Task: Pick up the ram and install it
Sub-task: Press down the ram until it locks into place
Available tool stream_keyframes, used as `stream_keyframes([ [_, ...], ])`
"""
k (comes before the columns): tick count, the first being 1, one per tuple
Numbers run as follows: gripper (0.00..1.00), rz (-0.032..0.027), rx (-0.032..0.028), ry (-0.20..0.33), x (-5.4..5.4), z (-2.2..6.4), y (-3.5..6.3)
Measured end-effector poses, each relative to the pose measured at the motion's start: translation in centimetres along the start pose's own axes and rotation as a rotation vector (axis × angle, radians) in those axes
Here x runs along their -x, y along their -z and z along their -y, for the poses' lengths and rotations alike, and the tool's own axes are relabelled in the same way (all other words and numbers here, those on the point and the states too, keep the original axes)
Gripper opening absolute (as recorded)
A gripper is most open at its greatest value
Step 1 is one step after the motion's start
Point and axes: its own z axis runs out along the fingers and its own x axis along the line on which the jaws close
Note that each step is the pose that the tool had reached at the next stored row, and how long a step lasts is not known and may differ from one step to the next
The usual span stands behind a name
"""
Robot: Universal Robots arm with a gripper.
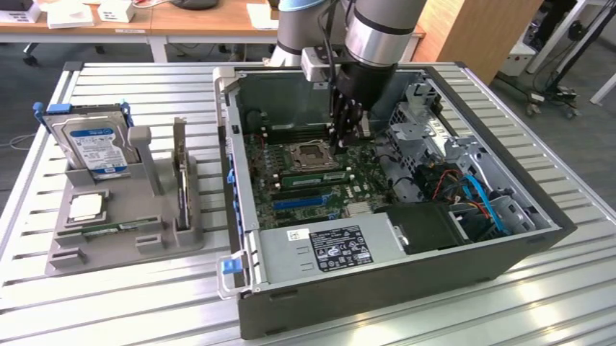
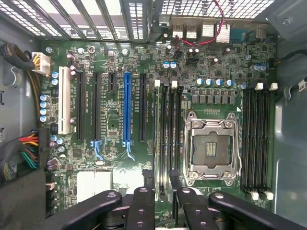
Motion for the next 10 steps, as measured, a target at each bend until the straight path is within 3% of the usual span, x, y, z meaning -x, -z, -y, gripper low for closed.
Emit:
stream_keyframes([
  [10, 0.25, 0.0, 0.0, 0.0, 0.0, 0.0, 0.0],
])
